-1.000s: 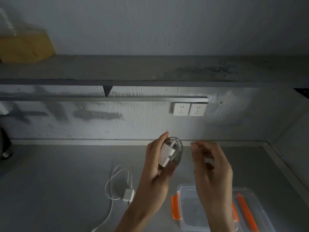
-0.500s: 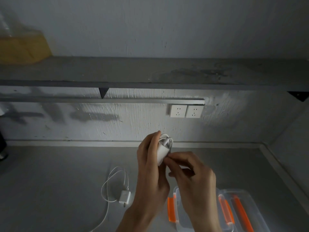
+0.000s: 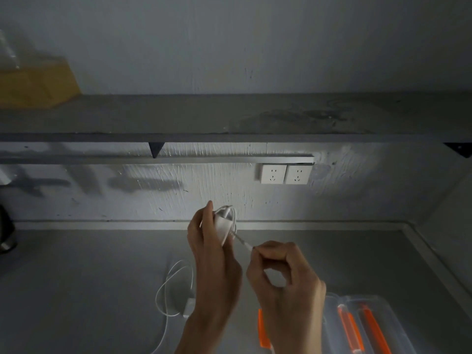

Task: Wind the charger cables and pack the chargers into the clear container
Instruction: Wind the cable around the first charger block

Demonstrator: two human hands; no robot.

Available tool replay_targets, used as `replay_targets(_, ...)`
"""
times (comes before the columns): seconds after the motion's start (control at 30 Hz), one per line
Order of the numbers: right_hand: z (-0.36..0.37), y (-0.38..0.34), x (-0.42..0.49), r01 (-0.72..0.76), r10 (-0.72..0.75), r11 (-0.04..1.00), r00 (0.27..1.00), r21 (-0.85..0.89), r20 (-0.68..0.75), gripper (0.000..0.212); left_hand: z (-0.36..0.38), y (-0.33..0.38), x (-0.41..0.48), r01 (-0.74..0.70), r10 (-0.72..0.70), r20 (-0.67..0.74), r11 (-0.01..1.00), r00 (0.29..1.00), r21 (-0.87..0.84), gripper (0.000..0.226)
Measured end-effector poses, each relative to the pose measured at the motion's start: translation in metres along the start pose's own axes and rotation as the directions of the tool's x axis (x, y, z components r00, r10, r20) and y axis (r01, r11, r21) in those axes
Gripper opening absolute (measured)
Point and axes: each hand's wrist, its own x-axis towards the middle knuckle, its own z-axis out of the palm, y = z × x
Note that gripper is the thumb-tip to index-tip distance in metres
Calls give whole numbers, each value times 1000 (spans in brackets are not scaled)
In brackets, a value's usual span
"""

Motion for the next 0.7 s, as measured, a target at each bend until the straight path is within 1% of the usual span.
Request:
replay_targets(0.07,1,1,-6,93,-92,996,995,-9,47,20,-3,-2,3,-42,43,11,996,999,-81,57)
replay_targets(0.1,0,2,-9,123,-124,992,989,15,82,16,-4,-3,3,-40,44,27,987,999,-153,55)
replay_targets(0.13,-1,2,-11,116,-122,991,986,63,114,11,-4,-4,4,-10,21,45,973,999,-232,54)
replay_targets(0.17,-4,2,-9,62,-79,991,987,120,141,5,-5,-4,5,49,-29,71,949,997,-312,51)
replay_targets(0.2,-9,1,-4,-34,8,984,988,174,152,3,-5,-3,6,132,-93,116,909,989,-396,48)
replay_targets(0.23,-12,0,3,-133,104,969,984,208,143,12,-5,-3,8,211,-140,180,854,974,-475,44)
replay_targets(0.3,-19,1,23,-277,253,940,957,197,141,28,-5,-3,8,294,-143,292,762,946,-577,45)
replay_targets(0.33,-20,1,35,-339,305,925,932,172,194,34,-6,-2,6,309,-120,335,739,935,-598,47)
replay_targets(0.37,-21,2,45,-397,342,906,892,149,296,38,-6,-1,4,321,-94,375,726,922,-608,51)
replay_targets(0.43,-20,4,59,-485,358,863,782,138,509,39,-7,3,0,323,-45,441,746,897,-583,55)
replay_targets(0.47,-21,6,63,-522,358,839,741,153,568,37,-7,6,-1,313,-30,460,770,888,-555,54)
replay_targets(0.53,-26,10,66,-585,376,789,701,188,606,35,-8,11,-2,297,-32,466,808,884,-509,51)
replay_targets(0.6,-32,15,66,-625,391,751,682,214,618,31,-9,15,-3,311,-56,463,811,884,-496,49)
replay_targets(0.67,-34,18,63,-633,393,737,687,237,611,26,-9,19,-3,308,-59,473,828,879,-468,47)
replay_targets(0.7,-33,18,60,-620,388,744,705,250,594,22,-9,20,-3,294,-53,473,841,880,-453,47)
